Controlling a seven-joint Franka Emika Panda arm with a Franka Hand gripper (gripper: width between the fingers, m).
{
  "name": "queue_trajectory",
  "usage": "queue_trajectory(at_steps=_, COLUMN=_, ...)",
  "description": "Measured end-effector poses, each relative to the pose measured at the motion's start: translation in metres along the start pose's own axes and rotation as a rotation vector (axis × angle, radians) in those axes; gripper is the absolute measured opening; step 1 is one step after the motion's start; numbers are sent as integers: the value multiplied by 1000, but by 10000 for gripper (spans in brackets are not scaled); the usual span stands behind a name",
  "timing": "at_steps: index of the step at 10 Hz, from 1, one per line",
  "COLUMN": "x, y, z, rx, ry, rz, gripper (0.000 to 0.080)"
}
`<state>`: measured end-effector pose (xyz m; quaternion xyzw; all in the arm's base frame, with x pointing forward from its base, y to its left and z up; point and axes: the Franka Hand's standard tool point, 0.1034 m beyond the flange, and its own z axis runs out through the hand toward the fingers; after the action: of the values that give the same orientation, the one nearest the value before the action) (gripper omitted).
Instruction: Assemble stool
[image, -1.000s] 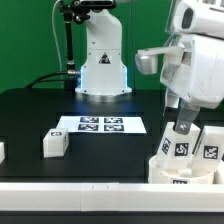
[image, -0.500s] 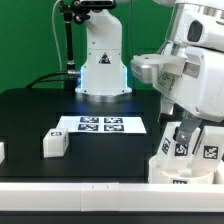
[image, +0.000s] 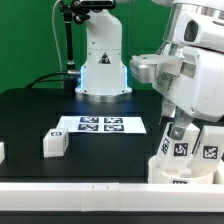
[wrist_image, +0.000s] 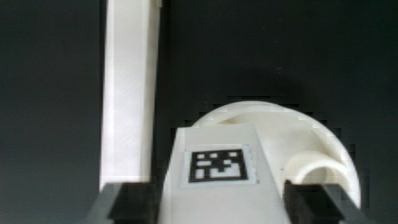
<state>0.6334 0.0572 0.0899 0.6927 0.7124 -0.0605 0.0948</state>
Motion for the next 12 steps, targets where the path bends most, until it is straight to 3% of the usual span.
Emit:
queue_trajectory(at_steps=7, x=0, y=-1, z=1, rx=3, ry=3, rz=430, gripper=338)
queue_trajectory(at_steps=12, x=0, y=-1, z=1, rx=3, ry=6, rz=948, gripper=340)
